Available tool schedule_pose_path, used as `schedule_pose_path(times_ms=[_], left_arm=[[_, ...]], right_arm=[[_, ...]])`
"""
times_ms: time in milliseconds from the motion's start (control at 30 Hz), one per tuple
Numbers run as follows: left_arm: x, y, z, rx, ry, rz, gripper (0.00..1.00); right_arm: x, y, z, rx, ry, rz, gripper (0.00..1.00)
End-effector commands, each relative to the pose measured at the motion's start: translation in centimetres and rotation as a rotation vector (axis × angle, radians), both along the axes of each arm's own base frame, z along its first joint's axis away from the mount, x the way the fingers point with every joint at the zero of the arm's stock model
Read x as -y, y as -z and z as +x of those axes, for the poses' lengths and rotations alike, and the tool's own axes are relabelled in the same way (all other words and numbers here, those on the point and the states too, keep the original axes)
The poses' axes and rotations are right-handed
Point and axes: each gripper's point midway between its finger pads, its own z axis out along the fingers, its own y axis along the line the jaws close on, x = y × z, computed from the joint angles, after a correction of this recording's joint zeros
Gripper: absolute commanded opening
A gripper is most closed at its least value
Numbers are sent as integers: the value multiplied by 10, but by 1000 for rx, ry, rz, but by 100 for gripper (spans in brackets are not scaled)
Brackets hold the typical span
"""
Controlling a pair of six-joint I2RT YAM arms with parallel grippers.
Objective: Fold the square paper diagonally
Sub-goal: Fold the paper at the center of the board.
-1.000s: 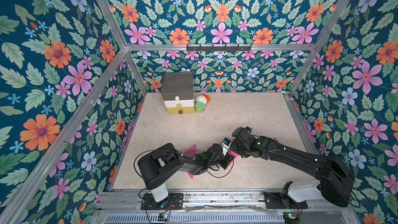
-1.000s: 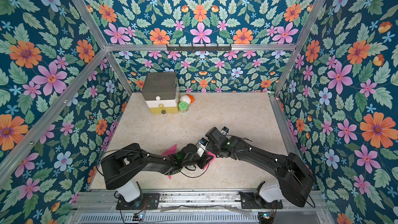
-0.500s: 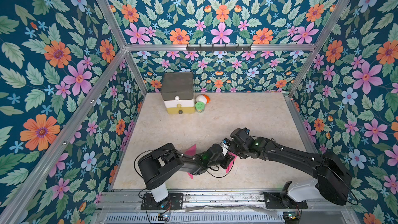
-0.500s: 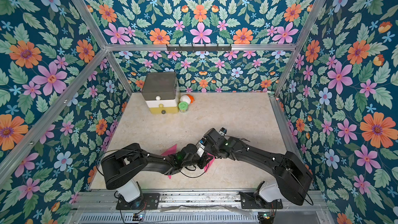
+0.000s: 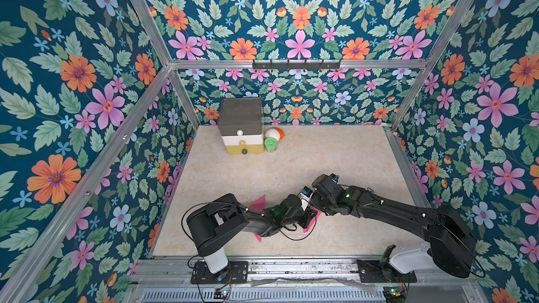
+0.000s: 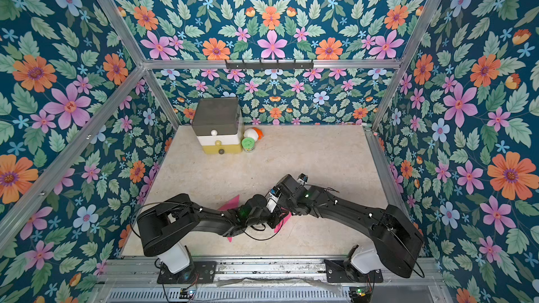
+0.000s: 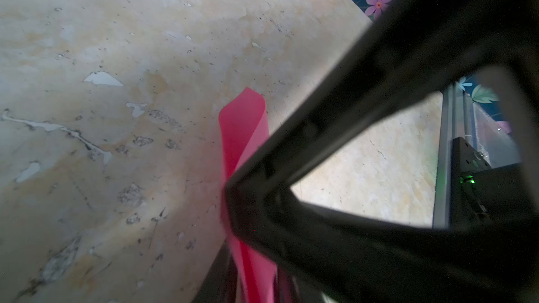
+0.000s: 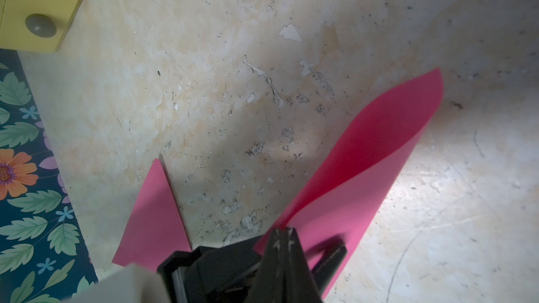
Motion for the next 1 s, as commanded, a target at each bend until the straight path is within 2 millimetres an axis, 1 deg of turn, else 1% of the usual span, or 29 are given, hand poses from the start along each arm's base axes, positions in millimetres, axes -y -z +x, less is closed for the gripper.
schedule_pose_path(times_ms=[0,267,300,333,400,433,533,633,667,733,767,800,867,933,967], left_arm=[[3,-4,1,7,7,-19,22],[4,-4,1,6,11,-19,15],[4,-3,1,6,11,-18,14],[4,-3,1,6,11,-18,13],[4,-2,0,3,13,-15,10],[4,-2,1,3,13,-16,9],[6,-2,-1,0,22,-17,7],[9,-5,-6,-14,54,-27,5],[12,-6,-8,-30,76,-33,5],[19,-8,-20,-109,157,-57,5],[23,-10,-27,-150,199,-69,5],[26,-13,-35,-192,238,-76,5],[29,-23,-50,-265,299,-104,6],[25,-33,-63,-343,331,-106,6],[23,-36,-70,-382,349,-101,7]], right_arm=[[4,-1,2,11,21,-8,0],[1,-2,3,11,21,0,0],[2,-4,3,13,22,1,6],[2,-4,3,16,24,0,16],[4,-8,4,27,27,3,29],[5,-11,5,34,31,8,33],[11,-18,8,53,45,10,40],[26,-29,15,92,62,4,44],[30,-35,17,117,57,3,46],[42,-51,20,194,17,1,54],[46,-61,21,233,-6,7,57],[48,-75,20,293,-46,19,61],[53,-101,12,394,-112,51,69],[56,-129,-1,490,-181,114,73],[57,-139,-7,529,-207,143,74]])
